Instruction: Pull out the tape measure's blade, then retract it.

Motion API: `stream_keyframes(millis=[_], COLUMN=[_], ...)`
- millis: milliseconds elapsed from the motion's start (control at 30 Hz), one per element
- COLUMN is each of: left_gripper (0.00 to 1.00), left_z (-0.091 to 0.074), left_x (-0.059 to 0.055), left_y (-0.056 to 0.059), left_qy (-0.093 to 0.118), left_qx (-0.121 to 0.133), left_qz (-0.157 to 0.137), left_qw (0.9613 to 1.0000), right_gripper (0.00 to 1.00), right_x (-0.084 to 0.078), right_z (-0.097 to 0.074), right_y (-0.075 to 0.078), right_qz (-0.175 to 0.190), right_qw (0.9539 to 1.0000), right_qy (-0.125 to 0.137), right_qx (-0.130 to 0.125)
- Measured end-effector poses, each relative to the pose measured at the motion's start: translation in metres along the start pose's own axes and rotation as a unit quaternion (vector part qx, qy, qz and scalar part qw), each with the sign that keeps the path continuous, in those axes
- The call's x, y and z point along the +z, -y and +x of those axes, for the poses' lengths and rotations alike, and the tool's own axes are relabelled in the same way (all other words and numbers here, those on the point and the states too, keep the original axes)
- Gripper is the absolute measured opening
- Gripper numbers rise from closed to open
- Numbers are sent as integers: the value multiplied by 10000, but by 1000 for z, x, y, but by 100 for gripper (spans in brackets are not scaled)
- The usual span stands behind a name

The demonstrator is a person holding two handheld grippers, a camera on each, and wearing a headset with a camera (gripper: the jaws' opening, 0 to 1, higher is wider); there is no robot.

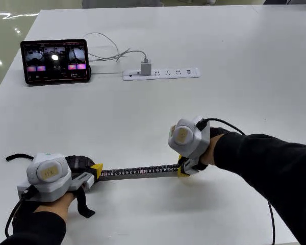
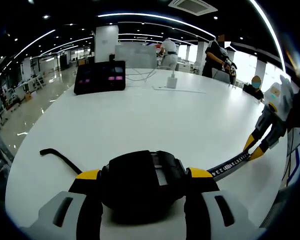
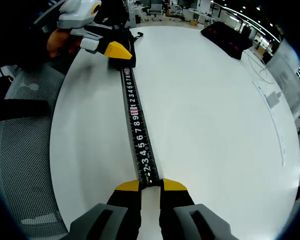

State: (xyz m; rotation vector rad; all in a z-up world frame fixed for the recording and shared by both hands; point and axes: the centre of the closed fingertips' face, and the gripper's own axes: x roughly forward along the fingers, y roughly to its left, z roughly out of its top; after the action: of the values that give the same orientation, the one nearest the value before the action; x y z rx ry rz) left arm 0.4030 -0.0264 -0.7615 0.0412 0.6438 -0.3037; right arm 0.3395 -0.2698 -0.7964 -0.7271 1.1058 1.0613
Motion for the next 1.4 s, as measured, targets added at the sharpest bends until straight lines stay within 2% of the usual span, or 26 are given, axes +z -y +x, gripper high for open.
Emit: stream_keyframes(millis=[200, 967, 1400], left_gripper=[62, 62, 62], left_z=[0, -1, -2], left_x=[-1, -2, -2], left_y=[0, 0, 1], left_qy=[-28, -31, -44], left_qx=[-12, -18, -25], left_qz=[-7, -22, -30], left_qw=[10000, 10000, 10000], right_gripper=[9, 9, 9], right_x=[2, 10, 15], right_z=[0, 4, 6], right_y=[0, -2, -2], right_qz=[60, -144, -144], right_qw=[10000, 9998, 9999], right_qy=[31, 121, 25], right_qx=[-11, -4, 6])
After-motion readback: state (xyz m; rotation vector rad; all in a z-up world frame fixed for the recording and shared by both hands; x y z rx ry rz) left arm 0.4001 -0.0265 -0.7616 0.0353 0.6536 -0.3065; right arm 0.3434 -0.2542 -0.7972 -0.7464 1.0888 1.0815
